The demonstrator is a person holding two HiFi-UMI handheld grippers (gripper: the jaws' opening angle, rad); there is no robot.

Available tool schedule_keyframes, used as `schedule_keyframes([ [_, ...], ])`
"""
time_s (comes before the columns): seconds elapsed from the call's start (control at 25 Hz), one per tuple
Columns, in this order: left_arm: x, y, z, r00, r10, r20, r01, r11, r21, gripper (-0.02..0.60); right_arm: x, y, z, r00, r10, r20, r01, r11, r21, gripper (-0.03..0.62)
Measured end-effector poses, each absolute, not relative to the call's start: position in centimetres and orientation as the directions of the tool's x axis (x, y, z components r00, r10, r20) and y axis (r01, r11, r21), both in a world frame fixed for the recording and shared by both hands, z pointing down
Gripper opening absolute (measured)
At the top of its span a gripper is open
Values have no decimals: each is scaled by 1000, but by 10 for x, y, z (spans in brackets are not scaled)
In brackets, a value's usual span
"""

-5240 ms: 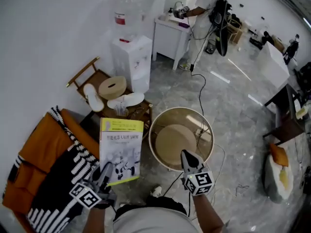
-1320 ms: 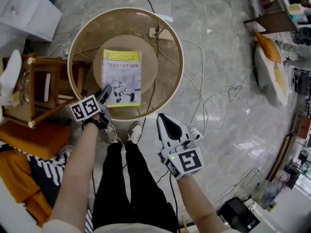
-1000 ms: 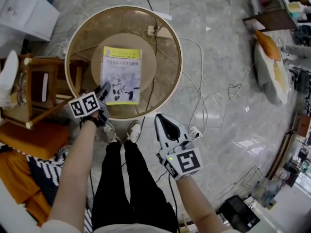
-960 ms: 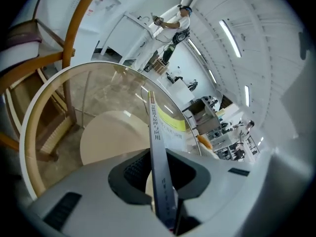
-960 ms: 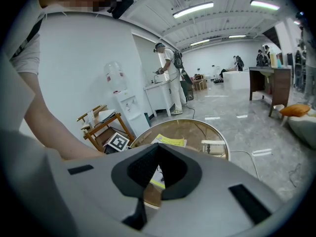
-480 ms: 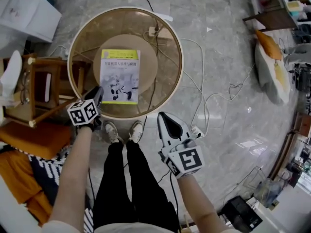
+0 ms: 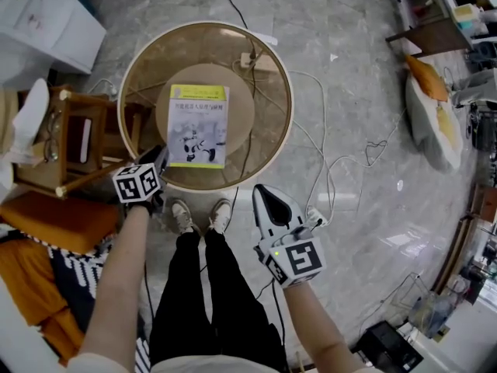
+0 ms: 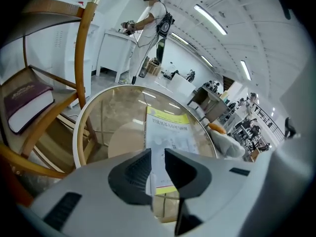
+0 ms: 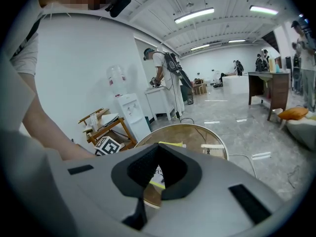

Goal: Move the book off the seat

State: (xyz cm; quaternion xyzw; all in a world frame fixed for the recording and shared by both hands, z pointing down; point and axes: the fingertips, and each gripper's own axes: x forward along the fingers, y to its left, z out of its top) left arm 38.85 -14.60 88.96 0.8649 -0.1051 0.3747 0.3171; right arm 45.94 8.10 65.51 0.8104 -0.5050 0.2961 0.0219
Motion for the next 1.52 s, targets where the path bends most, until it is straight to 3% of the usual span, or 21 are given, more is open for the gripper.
schedule_keyframes([
  [0.2,378,-144,882,682,53,729,-420,-789,449,92,452,88,646,321,-803,503,-830,-494,-260,21],
  [0.52,365,-144,855,668,53,743,-397,-819,415,18,445,83,611,330,-811,482,-845,-482,-233,21],
  [1.32,349,-133,668,776,7,631,-328,-850,413,15,425,96,498,379,-840,388,-842,-487,-232,21],
  [1.52,358,-137,619,800,-17,600,-294,-882,369,17,433,99,458,411,-855,315,-848,-486,-213,21],
])
